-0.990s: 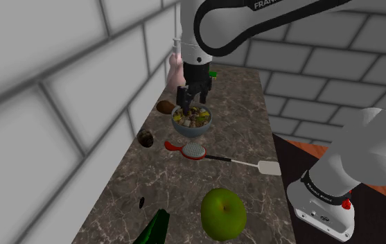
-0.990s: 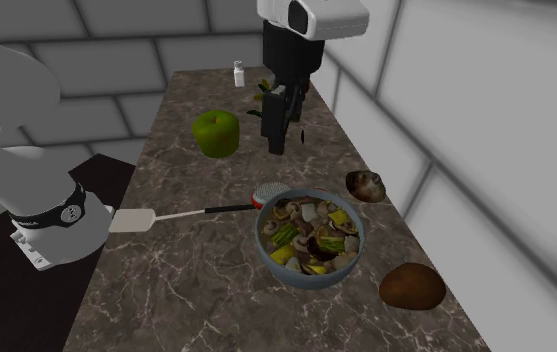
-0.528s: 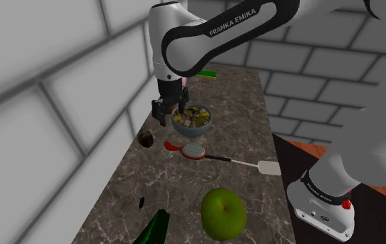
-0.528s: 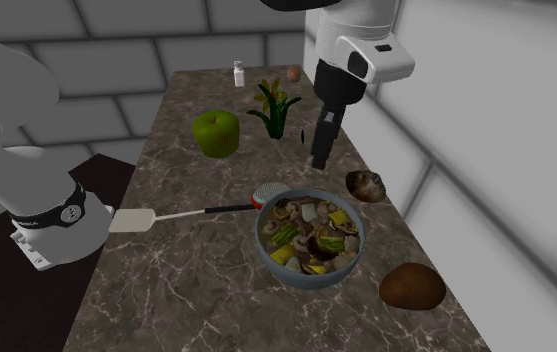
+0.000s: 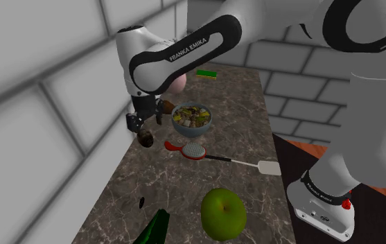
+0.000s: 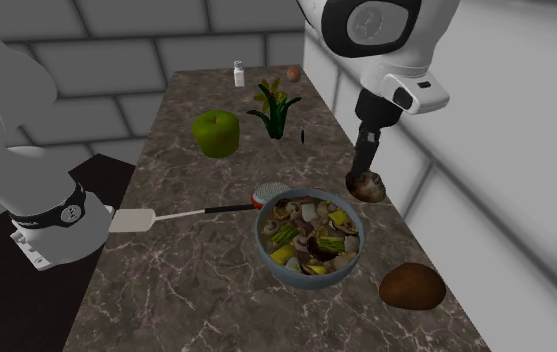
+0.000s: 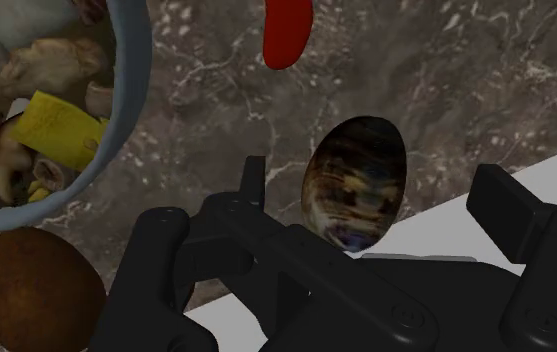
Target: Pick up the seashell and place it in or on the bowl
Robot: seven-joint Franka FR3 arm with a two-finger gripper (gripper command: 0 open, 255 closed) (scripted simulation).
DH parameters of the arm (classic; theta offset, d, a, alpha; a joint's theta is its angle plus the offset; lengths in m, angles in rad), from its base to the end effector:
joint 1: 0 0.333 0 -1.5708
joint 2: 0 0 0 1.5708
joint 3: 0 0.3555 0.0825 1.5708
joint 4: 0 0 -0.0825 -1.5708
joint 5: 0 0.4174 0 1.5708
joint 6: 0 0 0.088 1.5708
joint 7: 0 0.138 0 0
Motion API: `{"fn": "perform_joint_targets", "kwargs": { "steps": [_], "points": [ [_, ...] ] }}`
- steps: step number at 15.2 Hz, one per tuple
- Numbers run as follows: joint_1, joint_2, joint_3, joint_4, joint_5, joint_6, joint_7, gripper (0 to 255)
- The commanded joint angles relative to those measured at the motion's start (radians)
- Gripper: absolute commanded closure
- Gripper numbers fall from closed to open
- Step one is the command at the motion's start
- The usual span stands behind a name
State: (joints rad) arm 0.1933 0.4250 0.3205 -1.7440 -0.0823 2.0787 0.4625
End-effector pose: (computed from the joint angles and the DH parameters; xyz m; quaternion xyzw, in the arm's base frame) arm 0.6111 0.3177 0.3233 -0.9983 -0.0357 0.0439 0.0110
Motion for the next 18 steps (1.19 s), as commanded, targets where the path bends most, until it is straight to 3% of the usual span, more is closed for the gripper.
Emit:
{"fn": "perform_joint_targets", "kwargs": {
  "steps": [1,8,16,17,18],
  "points": [
    [0.019,0.066,-0.007,0.063,-0.019,-0.001,0.017,0],
    [0.026,0.111,-0.016,0.023,-0.034,0.082,0.026,0],
    [0.026,0.11,-0.016,0.023,-0.034,0.082,0.026,0],
    [0.026,0.11,-0.016,0.023,-0.034,0.082,0.026,255],
    [0.026,0.11,-0.016,0.023,-0.034,0.082,0.026,255]
  ]
}}
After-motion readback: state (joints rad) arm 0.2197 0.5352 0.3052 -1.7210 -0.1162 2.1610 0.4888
